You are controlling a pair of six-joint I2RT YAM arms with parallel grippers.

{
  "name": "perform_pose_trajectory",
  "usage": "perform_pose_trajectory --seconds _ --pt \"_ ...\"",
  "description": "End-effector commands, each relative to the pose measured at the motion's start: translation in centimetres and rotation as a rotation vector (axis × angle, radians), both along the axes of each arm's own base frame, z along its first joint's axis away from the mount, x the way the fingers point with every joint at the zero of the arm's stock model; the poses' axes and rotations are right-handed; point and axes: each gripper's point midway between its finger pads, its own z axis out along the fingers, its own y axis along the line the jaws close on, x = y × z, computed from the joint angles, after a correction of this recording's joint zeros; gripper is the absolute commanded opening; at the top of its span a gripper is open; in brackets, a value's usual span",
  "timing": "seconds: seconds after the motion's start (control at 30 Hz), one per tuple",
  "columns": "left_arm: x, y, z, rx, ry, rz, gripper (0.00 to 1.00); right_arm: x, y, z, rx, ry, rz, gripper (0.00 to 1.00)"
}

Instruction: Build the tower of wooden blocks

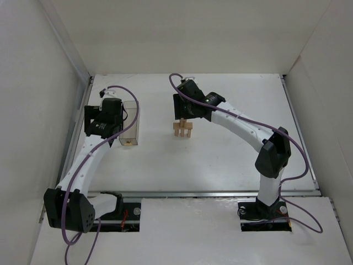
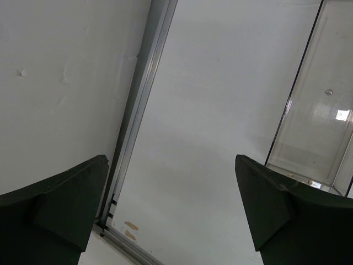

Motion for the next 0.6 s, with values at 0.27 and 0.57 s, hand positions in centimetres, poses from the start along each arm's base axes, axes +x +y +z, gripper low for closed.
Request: perform_pose_trajectory --seconds 0.27,0.57 --pt "0.38 0.11 1.52 -0.013 -0.054 0.013 0.99 1.01 -0.16 4.26 0.054 -0.102 -0.022 0.56" --pt "0.38 0.11 1.52 -0.013 -0.054 0.013 0.99 1.01 -0.16 4.26 0.054 -0.102 -0.022 0.42"
